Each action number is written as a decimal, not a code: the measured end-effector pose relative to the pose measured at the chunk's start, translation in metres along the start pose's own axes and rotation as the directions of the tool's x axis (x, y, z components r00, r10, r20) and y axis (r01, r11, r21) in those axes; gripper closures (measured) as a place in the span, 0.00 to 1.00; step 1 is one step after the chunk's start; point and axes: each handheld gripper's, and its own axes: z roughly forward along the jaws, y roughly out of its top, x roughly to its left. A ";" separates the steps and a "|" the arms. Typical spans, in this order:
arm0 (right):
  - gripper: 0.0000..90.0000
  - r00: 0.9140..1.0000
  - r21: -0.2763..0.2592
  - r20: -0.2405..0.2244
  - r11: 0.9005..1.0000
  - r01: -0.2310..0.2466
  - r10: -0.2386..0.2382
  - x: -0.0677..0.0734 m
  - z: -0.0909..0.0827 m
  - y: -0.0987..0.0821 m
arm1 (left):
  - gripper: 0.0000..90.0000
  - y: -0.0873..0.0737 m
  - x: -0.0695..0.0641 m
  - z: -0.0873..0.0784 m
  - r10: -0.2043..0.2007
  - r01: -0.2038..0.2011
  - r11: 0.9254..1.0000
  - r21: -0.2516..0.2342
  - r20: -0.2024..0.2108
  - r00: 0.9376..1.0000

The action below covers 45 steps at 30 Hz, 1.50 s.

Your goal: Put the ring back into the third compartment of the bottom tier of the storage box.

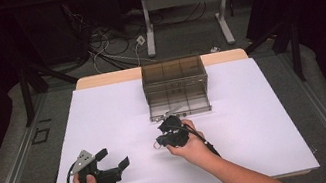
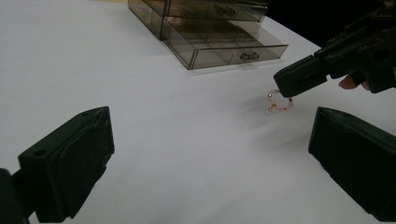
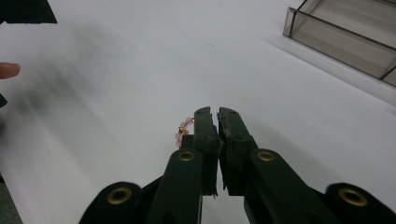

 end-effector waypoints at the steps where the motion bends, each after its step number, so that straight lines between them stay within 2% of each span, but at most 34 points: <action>1: 0.97 1.000 -0.008 0.001 1.000 0.004 -0.004 -0.001 -0.001 0.000 | 0.00 0.000 0.000 0.000 0.003 -0.003 1.000 0.002 0.000 1.000; 3: 0.97 1.000 -0.034 -0.004 0.999 -0.003 0.003 -0.002 -0.001 0.000 | 0.00 0.000 0.000 0.000 0.004 -0.004 1.000 -0.001 0.001 1.000; 5: 0.97 1.000 -0.030 0.000 1.000 -0.006 0.006 -0.004 -0.004 0.001 | 0.00 0.000 -0.001 0.000 0.004 -0.004 1.000 -0.001 0.000 1.000; 6: 0.97 1.000 -0.062 -0.008 0.998 -0.012 0.012 -0.005 -0.004 0.001 | 0.00 0.000 0.000 0.000 0.004 -0.004 1.000 0.003 0.001 1.000; 7: 0.97 1.000 -0.035 -0.004 0.999 -0.014 0.014 -0.006 -0.007 0.002 | 0.00 0.000 0.000 0.000 0.005 -0.005 1.000 0.003 0.000 1.000; 8: 0.97 1.000 -0.065 -0.007 0.998 -0.017 0.017 -0.008 -0.006 0.001 | 0.00 0.000 0.000 0.000 0.004 -0.004 1.000 -0.004 -0.001 1.000; 9: 0.97 1.000 -0.045 -0.004 0.999 -0.018 0.018 -0.009 -0.008 0.002 | 0.00 0.000 0.000 0.000 0.003 -0.003 1.000 -0.006 -0.002 1.000; 11: 0.97 1.000 -0.046 -0.001 0.999 -0.022 0.022 -0.011 -0.011 0.003 | 0.00 0.000 0.000 -0.001 0.002 -0.002 1.000 -0.002 -0.001 1.000; 13: 0.97 1.000 -0.073 -0.003 0.997 -0.029 0.029 -0.013 -0.012 0.003 | 0.00 0.000 0.000 0.000 0.000 0.000 1.000 0.000 0.000 1.000; 16: 0.97 1.000 -0.077 -0.003 0.997 -0.031 0.031 -0.015 -0.014 0.003 | 0.00 0.000 0.000 0.000 0.005 -0.005 1.000 0.001 0.000 1.000; 17: 0.97 0.999 -0.100 -0.004 0.994 -0.039 0.039 -0.015 -0.014 0.003 | 0.00 0.000 0.000 0.000 0.006 -0.006 1.000 0.001 0.000 1.000; 18: 0.97 0.999 -0.081 0.003 0.996 -0.033 0.033 -0.016 -0.016 0.003 | 0.00 0.000 0.000 0.000 0.005 -0.005 1.000 0.002 0.000 1.000; 20: 0.97 0.999 -0.098 0.001 0.995 -0.036 0.037 -0.018 -0.016 0.003 | 0.00 0.000 0.000 0.000 0.004 -0.004 1.000 0.003 0.000 1.000; 21: 0.97 0.999 -0.080 0.002 0.996 -0.036 0.036 -0.019 -0.018 0.004 | 0.00 0.000 0.000 0.000 0.004 -0.004 1.000 0.003 0.000 1.000; 23: 0.97 0.999 -0.116 0.002 0.992 -0.043 0.043 -0.021 -0.018 0.003 | 0.00 0.000 0.000 0.000 0.006 -0.006 1.000 0.005 0.000 1.000; 24: 0.97 0.999 -0.099 0.007 0.994 -0.043 0.044 -0.021 -0.020 0.004 | 0.00 0.000 0.000 0.000 0.006 -0.006 1.000 0.005 0.000 1.000; 28: 0.97 0.998 -0.120 0.012 0.991 -0.056 0.058 -0.027 -0.022 0.004 | 0.00 0.000 0.000 0.000 0.009 -0.009 1.000 0.004 0.000 1.000; 29: 0.97 0.998 -0.108 0.008 0.992 -0.062 0.063 -0.028 -0.024 0.004 | 0.00 0.000 0.000 0.000 0.008 -0.008 1.000 0.005 0.000 1.000; 30: 0.97 0.998 -0.137 0.006 0.988 -0.065 0.066 -0.030 -0.023 0.004 | 0.00 0.000 0.000 0.000 0.006 -0.006 1.000 0.006 0.000 1.000; 32: 0.97 0.998 -0.146 0.007 0.987 -0.068 0.069 -0.032 -0.025 0.004 | 0.00 0.000 0.000 0.000 0.005 -0.005 1.000 0.006 0.001 1.000; 36: 0.97 0.997 -0.152 0.022 0.986 -0.065 0.069 -0.036 -0.028 0.005 | 0.00 -0.001 0.000 0.001 0.003 -0.003 1.000 -0.005 -0.001 1.000; 39: 0.97 0.997 -0.160 0.028 0.985 -0.068 0.073 -0.040 -0.031 0.005 | 0.00 0.000 0.000 0.000 0.005 -0.005 1.000 0.006 0.000 1.000; 45: 0.97 0.994 -0.167 0.048 0.982 -0.091 0.100 -0.051 -0.036 0.006 | 0.00 0.000 0.000 0.000 0.005 -0.005 1.000 0.004 -0.001 1.000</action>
